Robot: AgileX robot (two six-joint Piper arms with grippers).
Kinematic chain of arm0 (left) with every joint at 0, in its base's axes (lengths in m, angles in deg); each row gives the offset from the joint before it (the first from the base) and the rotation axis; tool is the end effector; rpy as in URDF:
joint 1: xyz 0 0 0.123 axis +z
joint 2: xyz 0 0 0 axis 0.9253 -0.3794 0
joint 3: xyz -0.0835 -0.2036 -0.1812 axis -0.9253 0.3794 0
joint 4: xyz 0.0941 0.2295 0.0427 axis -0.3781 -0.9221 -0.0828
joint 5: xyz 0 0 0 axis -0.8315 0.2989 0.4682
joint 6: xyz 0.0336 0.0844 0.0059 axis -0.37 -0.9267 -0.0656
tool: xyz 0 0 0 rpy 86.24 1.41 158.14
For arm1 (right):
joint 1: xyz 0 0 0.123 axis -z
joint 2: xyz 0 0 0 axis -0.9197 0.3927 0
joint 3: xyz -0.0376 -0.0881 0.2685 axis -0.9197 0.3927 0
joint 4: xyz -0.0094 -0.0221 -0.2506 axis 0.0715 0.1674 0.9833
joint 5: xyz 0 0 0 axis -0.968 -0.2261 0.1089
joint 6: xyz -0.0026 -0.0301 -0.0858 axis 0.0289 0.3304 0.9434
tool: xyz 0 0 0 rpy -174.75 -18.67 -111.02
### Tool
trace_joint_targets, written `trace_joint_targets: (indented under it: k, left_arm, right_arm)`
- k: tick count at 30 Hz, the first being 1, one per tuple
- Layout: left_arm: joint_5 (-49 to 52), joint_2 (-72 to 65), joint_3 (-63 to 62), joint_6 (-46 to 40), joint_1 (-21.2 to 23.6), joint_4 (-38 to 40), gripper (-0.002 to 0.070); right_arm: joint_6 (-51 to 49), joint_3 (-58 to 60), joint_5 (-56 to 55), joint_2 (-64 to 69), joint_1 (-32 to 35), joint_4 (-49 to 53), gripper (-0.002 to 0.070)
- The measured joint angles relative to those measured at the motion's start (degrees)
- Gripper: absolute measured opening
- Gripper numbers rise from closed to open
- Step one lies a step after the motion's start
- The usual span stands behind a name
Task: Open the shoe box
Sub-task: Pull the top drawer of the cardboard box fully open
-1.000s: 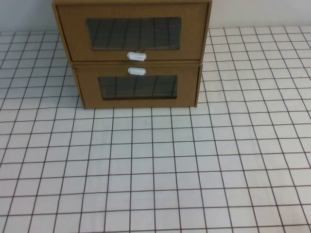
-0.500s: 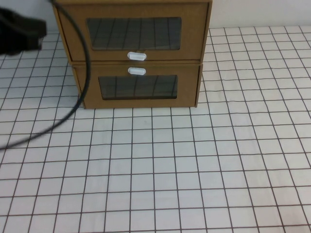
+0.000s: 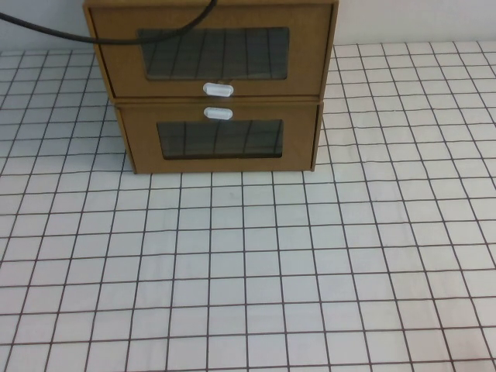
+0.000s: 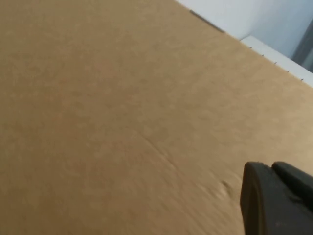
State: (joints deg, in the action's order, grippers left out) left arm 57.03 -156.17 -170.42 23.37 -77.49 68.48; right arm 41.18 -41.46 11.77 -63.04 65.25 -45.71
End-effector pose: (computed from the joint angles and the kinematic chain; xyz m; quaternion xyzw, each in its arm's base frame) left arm 0.4078 -0.1212 0.4400 0.3026 0.7925 -0.2382 0.4729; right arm 0.0523 0.0067 0.1716 -0.0181 0.8058 0.0393 0.5906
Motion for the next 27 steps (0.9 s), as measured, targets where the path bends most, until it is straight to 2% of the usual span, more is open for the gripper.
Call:
trace_joint_targets:
  k: [5,10,13,21,27]
  left_arm:
    - [2.8,-8.6,-10.1,2.0,0.0,-0.1,-0.0004]
    - [4.1,-12.1,-12.1,2.8,0.0,-1.0,-0.0004]
    - [4.2,-12.5,-12.3,2.9,0.0,-1.1,-0.0004]
    - [4.2,-12.9,-12.7,2.9,0.0,-1.6,-0.0004]
    - [4.2,-12.9,-12.7,3.0,0.0,-1.8,-0.0004]
  right_arm:
    - [0.0,0.0,0.0,0.0,0.0,0.0,-0.0014]
    - [0.0,0.0,-0.8,0.0,0.0,-0.1,-0.0013]
    - [0.0,0.0,-5.2,0.0,0.0,-3.4,-0.0013]
    - [0.0,0.0,-17.0,0.0,0.0,-30.4,-0.0014]
    - [-0.1,0.0,-17.3,0.0,0.0,-39.3,-0.0013]
